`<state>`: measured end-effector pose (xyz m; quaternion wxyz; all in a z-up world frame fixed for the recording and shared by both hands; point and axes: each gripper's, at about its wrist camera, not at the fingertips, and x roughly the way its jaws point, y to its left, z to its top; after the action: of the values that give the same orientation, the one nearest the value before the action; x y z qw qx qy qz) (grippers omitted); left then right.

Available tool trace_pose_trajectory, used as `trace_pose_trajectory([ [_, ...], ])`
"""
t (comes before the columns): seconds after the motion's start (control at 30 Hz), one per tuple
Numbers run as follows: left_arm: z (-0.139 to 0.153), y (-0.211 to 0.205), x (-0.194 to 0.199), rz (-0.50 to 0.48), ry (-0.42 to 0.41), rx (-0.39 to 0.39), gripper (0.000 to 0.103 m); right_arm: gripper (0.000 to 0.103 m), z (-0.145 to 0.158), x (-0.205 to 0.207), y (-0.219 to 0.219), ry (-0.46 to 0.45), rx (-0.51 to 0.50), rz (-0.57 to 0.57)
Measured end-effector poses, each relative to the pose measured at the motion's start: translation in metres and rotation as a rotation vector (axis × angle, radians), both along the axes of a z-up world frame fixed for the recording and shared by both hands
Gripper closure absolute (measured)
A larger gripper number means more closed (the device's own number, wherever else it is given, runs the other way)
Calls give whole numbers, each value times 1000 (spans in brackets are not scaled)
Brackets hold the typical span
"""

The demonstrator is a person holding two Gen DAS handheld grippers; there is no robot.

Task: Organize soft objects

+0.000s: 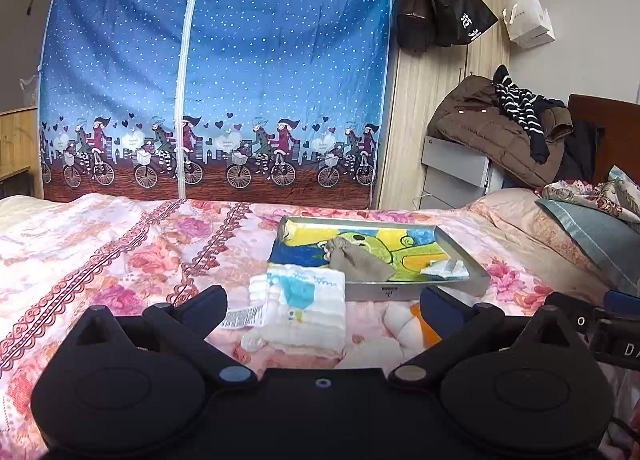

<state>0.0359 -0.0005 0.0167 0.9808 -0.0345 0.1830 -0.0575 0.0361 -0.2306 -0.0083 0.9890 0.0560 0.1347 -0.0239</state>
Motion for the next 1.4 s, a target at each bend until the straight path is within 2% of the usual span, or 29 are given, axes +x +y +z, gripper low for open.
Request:
trace_pose_trajectory([
  [0.23,-18,7,-10,25,50,-32,1,0,-8,0,8,60,-48,12],
  [0.57,-31,6,-6,10,84,-1,1,0,-12,1,21,89,-102,46],
  [1.4,-35,9,1,28,111,-16,1,0,-14,2,26,118,-93,50],
])
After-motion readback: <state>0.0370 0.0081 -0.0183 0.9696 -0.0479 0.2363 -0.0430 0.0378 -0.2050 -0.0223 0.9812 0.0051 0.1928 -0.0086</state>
